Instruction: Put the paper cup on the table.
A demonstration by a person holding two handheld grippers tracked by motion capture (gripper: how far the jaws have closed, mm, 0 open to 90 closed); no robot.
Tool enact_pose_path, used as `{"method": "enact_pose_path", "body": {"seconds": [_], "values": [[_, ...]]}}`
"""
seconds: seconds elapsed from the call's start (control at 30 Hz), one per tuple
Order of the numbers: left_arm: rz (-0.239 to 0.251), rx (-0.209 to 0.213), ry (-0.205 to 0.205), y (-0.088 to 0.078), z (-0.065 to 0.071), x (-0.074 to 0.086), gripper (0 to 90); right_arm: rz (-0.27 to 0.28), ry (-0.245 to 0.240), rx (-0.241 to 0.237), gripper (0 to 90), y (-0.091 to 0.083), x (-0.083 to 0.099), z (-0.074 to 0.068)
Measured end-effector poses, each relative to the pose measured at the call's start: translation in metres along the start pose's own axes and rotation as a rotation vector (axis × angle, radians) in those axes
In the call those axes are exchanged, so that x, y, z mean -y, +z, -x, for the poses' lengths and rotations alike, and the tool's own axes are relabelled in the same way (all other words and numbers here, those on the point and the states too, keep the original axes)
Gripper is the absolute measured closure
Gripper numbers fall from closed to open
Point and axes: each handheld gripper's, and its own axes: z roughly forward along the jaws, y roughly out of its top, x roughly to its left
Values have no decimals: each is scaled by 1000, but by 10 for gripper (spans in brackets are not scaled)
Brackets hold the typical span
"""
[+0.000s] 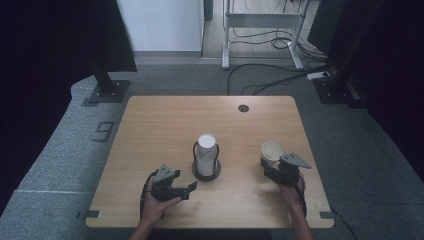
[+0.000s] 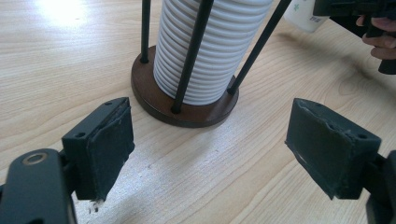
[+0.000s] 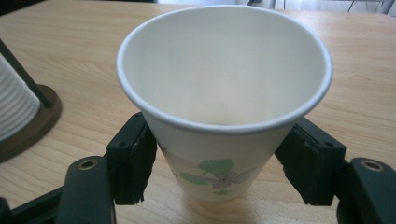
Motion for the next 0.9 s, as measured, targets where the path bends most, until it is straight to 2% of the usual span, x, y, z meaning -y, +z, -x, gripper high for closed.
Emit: {"method": "enact_pose_path", "body": {"seconds": [0.73, 0.9], "values": [[-1, 0, 1, 0, 0, 1, 150, -107, -32, 46, 280, 13, 9, -1], [-2, 1, 1, 0, -1, 1, 150, -83, -19, 61, 174, 11, 9, 0]]}}
